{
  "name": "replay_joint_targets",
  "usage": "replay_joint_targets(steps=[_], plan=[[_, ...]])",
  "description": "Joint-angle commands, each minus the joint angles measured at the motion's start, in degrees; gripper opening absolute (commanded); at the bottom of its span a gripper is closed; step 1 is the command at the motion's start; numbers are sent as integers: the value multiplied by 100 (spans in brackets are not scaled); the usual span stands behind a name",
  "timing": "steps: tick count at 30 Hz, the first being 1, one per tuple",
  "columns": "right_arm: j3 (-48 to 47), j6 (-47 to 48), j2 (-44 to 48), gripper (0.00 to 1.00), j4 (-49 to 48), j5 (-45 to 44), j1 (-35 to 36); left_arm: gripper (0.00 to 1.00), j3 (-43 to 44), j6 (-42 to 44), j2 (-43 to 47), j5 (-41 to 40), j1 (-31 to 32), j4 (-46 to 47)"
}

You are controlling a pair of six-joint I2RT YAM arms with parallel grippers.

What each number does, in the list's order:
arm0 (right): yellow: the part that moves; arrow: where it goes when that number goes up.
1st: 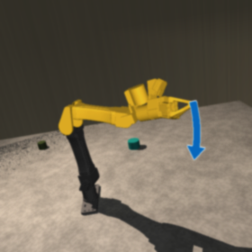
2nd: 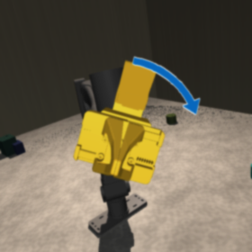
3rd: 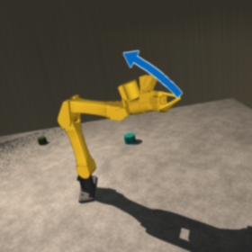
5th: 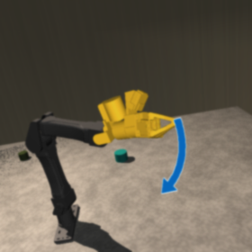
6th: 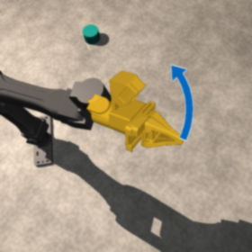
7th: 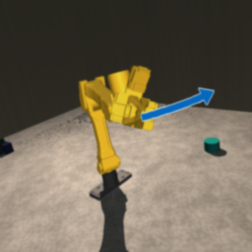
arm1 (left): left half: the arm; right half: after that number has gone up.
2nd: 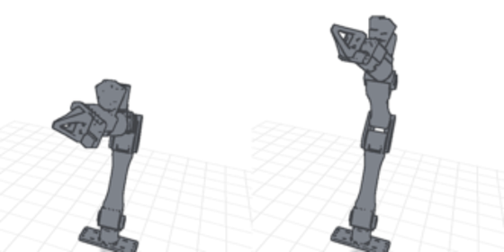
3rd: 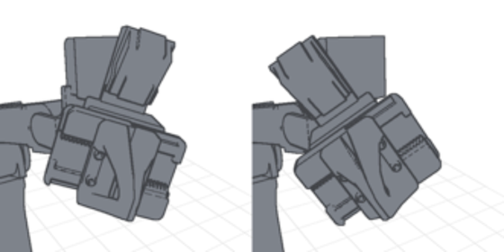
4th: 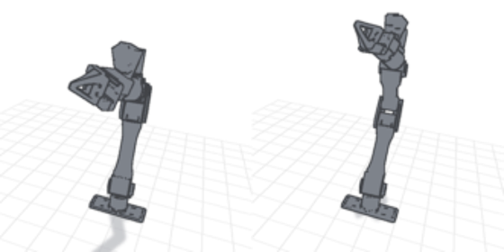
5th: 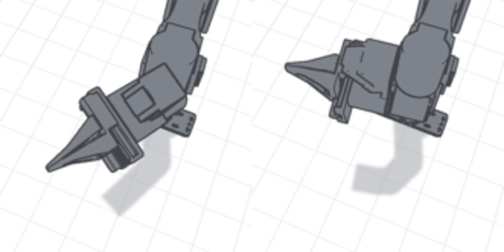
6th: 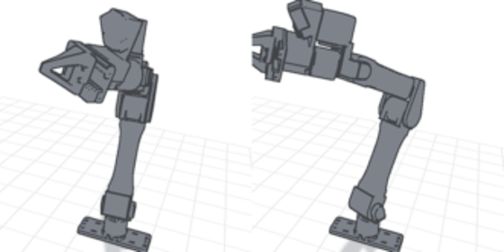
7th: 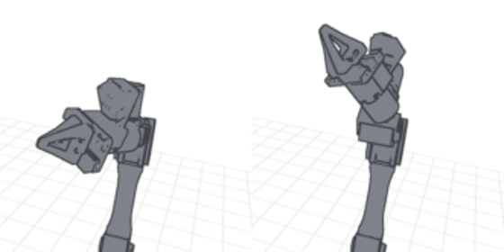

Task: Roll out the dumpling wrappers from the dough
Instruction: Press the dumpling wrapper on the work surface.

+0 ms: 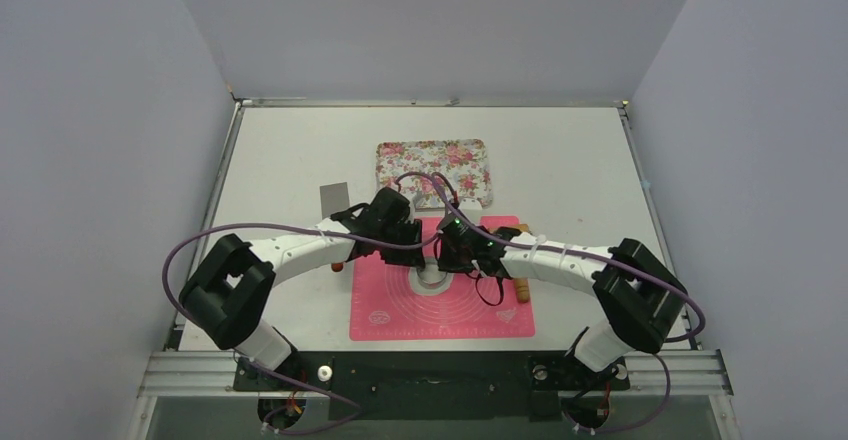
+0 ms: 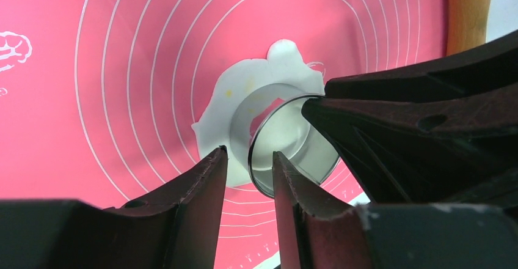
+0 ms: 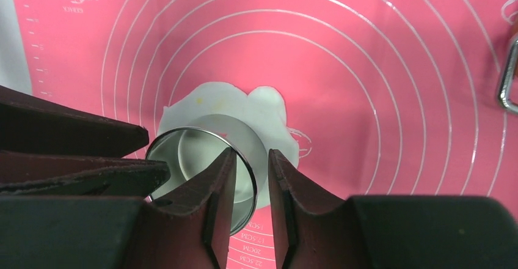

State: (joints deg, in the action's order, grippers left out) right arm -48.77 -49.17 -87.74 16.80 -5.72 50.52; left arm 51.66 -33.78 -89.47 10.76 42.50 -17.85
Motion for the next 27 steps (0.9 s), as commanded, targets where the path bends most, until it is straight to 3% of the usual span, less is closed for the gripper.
replay_joint_targets(steps=[1,5,15,24,27], plan=[[16,9,-88,20,-133,-35,132,31,-63,-164,-98,-120,-19,246],[-2,49,-184,11,-126,-150,189,26,-62,-209,-137,-99,-8,216],[-52,322,-201,0,102,-555,291,16,-149,-264,-162,29,52,170],[-411,538,-136,0,672,-736,440,0,-154,-340,-214,105,117,37],[-490,539,-275,0,748,-723,437,0,-384,-433,-257,123,114,159]])
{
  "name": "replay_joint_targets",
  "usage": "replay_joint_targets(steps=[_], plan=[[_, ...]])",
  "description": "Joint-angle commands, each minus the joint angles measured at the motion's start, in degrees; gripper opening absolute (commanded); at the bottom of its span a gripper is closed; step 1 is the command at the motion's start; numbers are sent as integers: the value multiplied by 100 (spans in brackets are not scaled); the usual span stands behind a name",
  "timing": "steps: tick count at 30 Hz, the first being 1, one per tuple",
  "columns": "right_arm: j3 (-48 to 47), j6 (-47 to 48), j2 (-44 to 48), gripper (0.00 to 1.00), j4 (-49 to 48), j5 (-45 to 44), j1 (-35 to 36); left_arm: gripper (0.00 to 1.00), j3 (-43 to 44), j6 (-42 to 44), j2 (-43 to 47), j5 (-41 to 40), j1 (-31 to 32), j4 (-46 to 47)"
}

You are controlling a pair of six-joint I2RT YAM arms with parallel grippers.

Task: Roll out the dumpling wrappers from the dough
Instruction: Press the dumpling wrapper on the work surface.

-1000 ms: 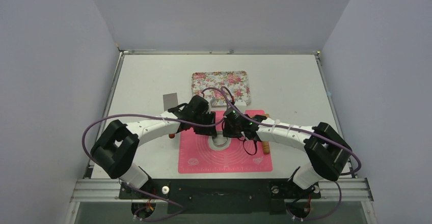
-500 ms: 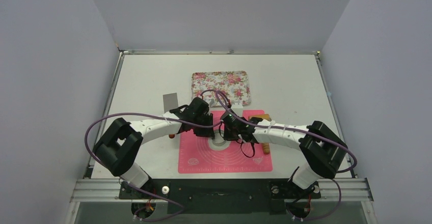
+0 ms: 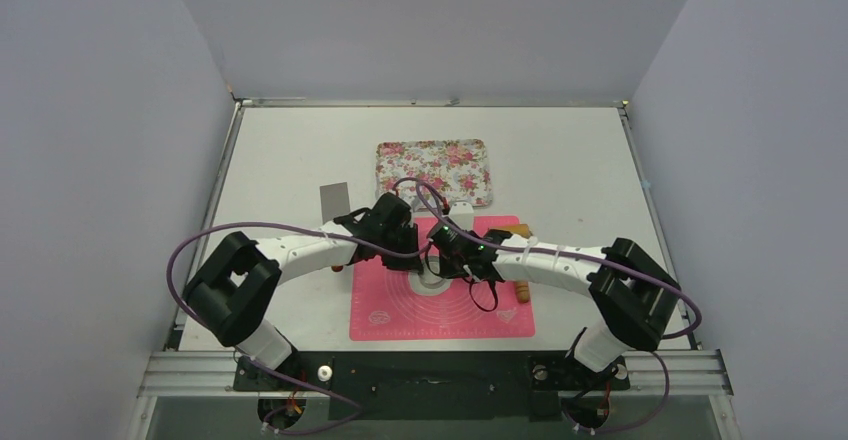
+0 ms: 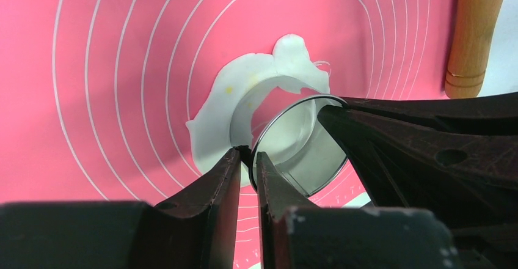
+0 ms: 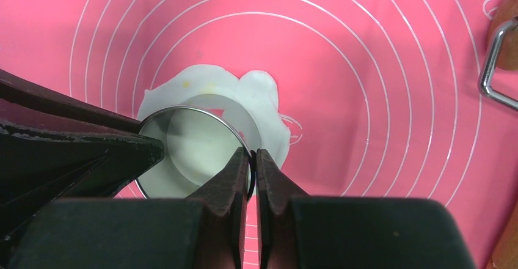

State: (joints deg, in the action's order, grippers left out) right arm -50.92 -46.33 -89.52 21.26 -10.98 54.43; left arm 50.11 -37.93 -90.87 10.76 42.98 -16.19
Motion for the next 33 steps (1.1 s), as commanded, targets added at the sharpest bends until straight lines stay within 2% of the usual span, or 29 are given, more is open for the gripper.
replay_joint_targets(steps=[1,14,19,24,33], plan=[[-282,238,-126,0,306,-164,48,0,-264,-82,-157,159,69,23],[-83,349,-540,0,-373,381,-179,0,80,56,-158,42,-55,-618],[114,313,-611,0,-494,426,-230,0,-209,38,-224,52,-140,-535],[307,244,-699,0,-607,401,-169,0,-623,-141,-463,343,-71,-45],[756,239,-568,0,-699,-71,25,0,-663,26,-1048,299,93,-41]])
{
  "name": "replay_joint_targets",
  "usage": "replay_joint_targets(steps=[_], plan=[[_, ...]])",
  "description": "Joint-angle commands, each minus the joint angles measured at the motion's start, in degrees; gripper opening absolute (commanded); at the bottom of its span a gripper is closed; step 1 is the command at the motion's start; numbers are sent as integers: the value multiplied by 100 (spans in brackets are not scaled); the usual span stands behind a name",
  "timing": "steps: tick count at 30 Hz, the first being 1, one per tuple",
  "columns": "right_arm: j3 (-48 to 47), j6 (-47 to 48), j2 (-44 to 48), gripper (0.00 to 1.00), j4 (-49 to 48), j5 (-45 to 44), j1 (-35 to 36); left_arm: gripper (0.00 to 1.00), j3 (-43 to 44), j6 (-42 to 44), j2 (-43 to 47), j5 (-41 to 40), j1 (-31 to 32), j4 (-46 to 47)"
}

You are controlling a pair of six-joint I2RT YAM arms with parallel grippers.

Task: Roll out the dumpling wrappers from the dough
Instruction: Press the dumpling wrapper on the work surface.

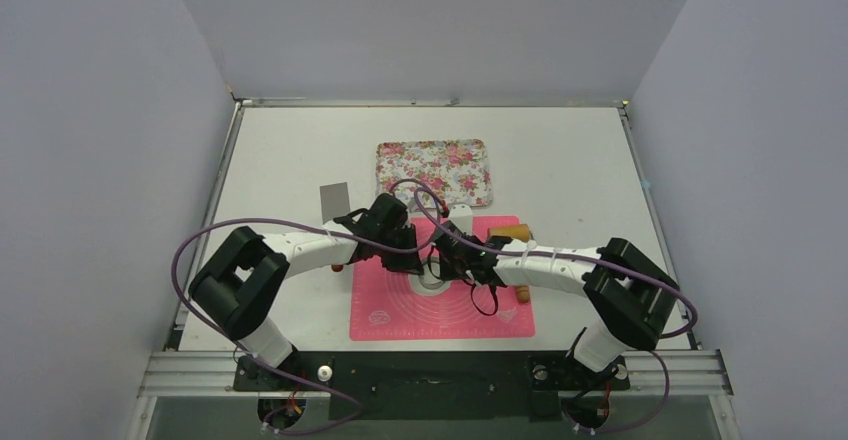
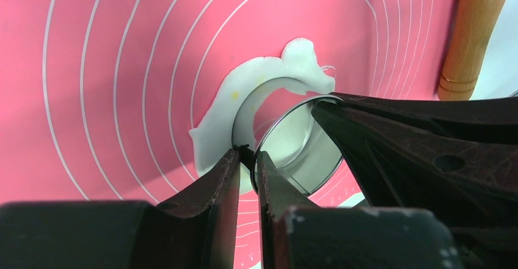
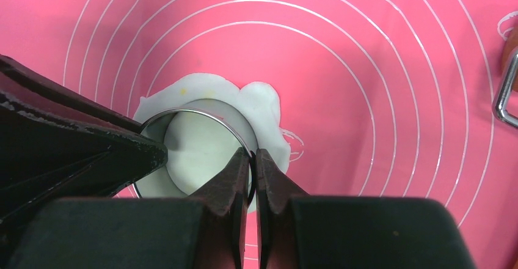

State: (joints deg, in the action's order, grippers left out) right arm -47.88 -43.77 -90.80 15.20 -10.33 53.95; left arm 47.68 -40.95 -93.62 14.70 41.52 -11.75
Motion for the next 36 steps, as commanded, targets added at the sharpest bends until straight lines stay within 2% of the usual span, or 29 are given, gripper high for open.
replay_joint_targets(steps=[1,19,25,31,36], plan=[[432,1,-480,0,-96,-132,91,0,-432,326,-812,-127,242,-490],[148,117,-850,0,46,4,76,0,-440,280,-1269,-459,260,-505],[-200,238,-943,0,179,0,71,0,-117,376,-1302,-656,246,-700],[151,58,-943,0,-50,139,83,0,-458,403,-1267,-745,255,-474],[-183,151,-1063,0,44,140,66,0,-45,431,-1395,-761,243,-811]])
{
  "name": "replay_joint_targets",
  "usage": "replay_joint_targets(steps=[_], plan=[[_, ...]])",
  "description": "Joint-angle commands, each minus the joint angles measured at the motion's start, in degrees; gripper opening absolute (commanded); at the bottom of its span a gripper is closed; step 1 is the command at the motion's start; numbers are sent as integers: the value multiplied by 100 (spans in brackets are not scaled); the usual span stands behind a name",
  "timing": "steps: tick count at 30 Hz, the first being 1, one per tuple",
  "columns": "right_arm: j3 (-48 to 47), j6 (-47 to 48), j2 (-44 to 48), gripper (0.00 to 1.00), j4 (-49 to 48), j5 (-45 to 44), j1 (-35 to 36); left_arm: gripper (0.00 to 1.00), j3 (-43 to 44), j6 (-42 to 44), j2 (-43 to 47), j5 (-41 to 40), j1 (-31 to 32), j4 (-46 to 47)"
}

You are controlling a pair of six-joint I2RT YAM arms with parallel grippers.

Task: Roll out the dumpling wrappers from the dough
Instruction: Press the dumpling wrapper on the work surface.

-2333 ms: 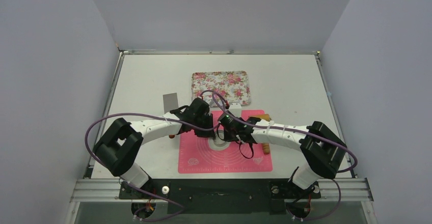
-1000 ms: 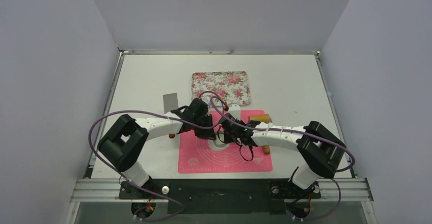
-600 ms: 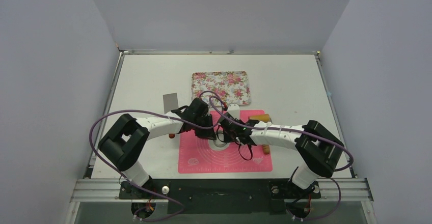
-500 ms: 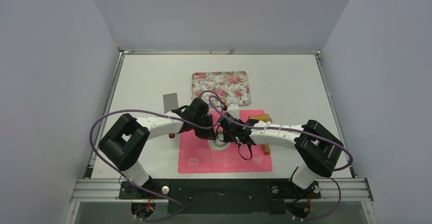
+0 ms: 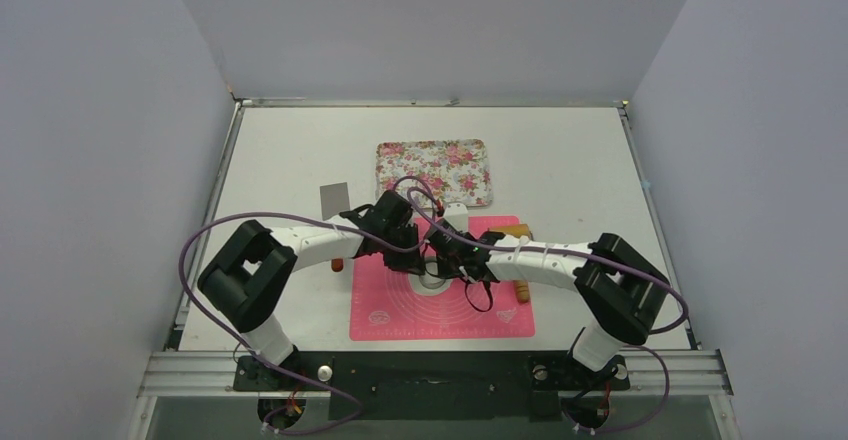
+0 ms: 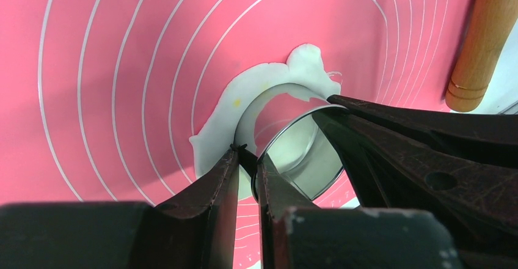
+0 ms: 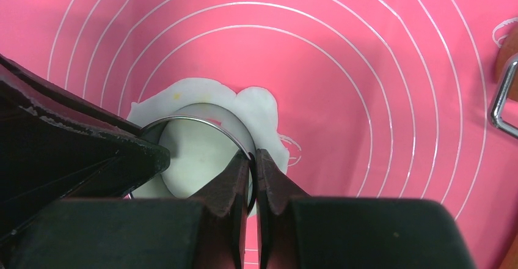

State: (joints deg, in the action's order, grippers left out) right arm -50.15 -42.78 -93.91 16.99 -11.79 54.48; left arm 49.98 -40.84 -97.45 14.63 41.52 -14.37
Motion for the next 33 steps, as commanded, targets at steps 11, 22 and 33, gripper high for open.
replay_joint_targets(steps=[11,22,33], plan=[[391,-100,-760,0,-371,453,-30,0,-451,376,-1023,-628,122,-362],[39,159,-815,0,-104,430,-75,0,-491,396,-891,-724,13,-348],[285,-11,-929,0,-370,555,-80,0,-552,373,-1022,-748,116,-286]])
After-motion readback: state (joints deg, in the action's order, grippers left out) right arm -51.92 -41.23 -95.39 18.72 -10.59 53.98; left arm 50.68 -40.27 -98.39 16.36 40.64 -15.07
